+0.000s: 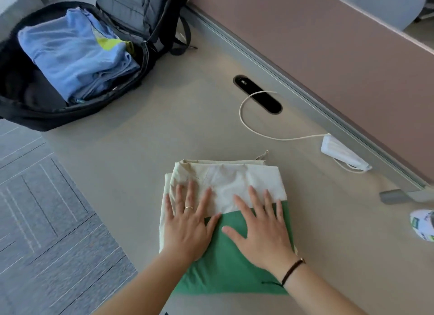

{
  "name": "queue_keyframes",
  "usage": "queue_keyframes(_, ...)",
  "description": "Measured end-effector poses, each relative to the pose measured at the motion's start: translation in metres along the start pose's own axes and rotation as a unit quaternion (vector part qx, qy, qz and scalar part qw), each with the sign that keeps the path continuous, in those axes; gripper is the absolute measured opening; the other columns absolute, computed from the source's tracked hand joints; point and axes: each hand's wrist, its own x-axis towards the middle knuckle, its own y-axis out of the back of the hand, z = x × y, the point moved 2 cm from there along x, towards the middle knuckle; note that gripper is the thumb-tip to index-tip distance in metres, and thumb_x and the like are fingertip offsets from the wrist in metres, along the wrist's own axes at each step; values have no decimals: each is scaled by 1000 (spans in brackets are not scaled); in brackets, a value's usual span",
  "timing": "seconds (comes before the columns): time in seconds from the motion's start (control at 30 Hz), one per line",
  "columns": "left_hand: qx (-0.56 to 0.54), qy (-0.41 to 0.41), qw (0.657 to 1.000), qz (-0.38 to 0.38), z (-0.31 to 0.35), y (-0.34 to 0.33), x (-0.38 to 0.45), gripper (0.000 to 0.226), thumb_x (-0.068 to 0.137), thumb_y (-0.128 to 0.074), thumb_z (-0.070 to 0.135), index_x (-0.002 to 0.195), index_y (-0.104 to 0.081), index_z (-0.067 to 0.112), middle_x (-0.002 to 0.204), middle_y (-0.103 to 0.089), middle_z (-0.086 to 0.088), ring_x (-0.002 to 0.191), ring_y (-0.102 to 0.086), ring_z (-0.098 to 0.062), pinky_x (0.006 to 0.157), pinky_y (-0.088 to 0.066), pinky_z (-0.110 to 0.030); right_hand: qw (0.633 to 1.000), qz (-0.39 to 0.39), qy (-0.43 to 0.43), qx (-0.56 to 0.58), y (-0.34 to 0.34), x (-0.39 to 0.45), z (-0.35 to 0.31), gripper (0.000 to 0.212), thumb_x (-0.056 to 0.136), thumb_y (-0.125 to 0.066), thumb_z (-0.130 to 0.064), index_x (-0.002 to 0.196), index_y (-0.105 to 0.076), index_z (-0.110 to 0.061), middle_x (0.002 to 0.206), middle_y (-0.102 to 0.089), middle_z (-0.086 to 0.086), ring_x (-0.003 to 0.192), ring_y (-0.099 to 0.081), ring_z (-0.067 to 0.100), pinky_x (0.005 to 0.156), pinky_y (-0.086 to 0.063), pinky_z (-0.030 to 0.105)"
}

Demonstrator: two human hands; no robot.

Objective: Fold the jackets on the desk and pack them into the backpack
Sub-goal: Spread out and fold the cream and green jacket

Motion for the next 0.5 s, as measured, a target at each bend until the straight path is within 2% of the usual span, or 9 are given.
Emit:
queue_keyframes(0.03,5,-28,1000,1,0,-2,-4,69,99,-14,70,159,-12,38,168,-6,-3,155,0,-29,123,1,-54,999,-31,-11,-3,-9,-3,5,84,84,-11,-89,155,7,-48,163,27,-5,152,22,29,121,13,54)
queue_keyframes(0.1,5,-67,998,-6,-2,-5,-9,69,98,-12,72,159,-2,42,168,1,1,154,11,-28,123,4,-51,1000,-25,-18,2,-19,3,15,88,80,-7,-93,153,16,-50,162,31,-8,151,25,28,122,10,55)
queue_keyframes(0.17,-8,-59,998,-15,-5,-5,-9,76,92,-13,81,156,6,47,168,7,3,152,20,-33,123,7,-49,1000,-3,-26,12,-24,11,19,90,79,-8,-94,154,14,-49,163,28,-7,151,24,28,122,9,55)
queue_keyframes(0.27,8,-46,998,-30,-4,-5,-3,90,80,-14,94,154,12,51,166,17,2,150,23,-37,124,9,-49,999,31,-32,5,-35,13,18,92,79,-13,-93,156,4,-47,166,20,-6,153,17,29,122,7,55)
queue_keyframes(0.37,18,-33,999,-29,-1,-6,-1,96,74,-20,97,155,7,52,167,15,1,151,18,-39,124,6,-50,997,64,-34,15,-41,12,21,91,80,-20,-92,157,-8,-46,168,9,-5,154,8,31,123,3,56)
queue_keyframes(0.5,31,-22,998,-48,2,-4,0,97,74,-17,98,153,15,52,165,22,0,151,21,-38,124,6,-51,997,63,-35,19,-42,13,21,91,80,-22,-91,157,-10,-45,168,8,-6,154,9,30,123,5,55)
